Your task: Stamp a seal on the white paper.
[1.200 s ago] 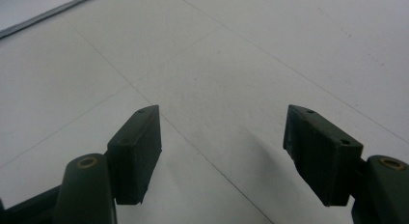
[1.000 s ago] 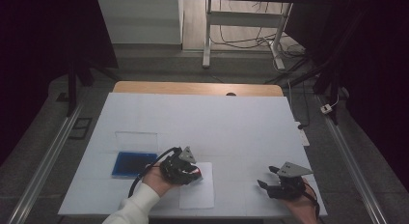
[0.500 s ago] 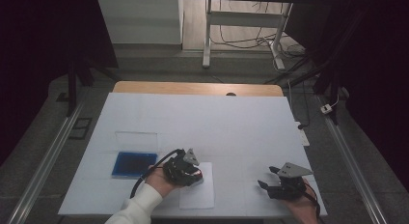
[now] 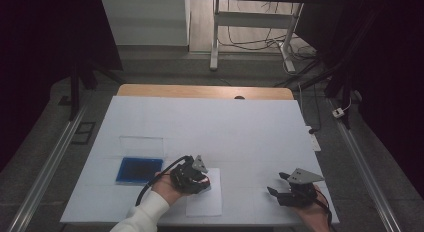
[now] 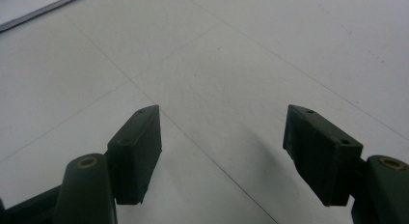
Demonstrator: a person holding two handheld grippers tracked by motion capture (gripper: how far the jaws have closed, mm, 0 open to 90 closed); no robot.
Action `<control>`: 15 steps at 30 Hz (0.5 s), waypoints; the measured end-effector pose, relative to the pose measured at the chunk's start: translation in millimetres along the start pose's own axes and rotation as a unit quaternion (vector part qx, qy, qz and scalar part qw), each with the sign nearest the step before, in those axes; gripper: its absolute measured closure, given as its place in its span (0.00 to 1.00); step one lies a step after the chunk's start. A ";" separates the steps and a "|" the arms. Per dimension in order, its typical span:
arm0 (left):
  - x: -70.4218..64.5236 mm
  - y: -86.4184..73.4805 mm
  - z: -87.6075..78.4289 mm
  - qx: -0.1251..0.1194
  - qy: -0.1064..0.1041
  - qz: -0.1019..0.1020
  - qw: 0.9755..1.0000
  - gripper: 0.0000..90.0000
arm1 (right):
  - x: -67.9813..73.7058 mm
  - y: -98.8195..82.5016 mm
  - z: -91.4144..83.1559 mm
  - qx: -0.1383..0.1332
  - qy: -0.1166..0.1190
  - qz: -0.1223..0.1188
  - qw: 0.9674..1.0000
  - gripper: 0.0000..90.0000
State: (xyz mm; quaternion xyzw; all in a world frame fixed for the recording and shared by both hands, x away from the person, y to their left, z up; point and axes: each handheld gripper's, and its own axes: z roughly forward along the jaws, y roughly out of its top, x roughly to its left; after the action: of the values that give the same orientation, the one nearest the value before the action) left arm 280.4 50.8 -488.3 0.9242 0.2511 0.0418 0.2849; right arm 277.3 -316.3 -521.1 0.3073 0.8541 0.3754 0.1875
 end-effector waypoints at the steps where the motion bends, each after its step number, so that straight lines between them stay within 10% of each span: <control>1: -0.1 0.0 0.2 -0.001 0.000 0.000 1.000 0.78 | -0.3 0.0 -0.3 0.002 0.000 -0.002 1.000 0.32; 15: -2.5 2.7 1.5 0.010 0.005 0.004 1.000 0.78 | 0.3 0.0 0.3 0.001 0.000 -0.002 1.000 0.32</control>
State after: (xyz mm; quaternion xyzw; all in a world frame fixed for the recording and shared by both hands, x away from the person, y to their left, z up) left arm 279.7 46.9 -487.9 0.9277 0.2489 0.0449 0.2747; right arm 277.3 -316.0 -521.3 0.3056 0.8553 0.3737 0.1879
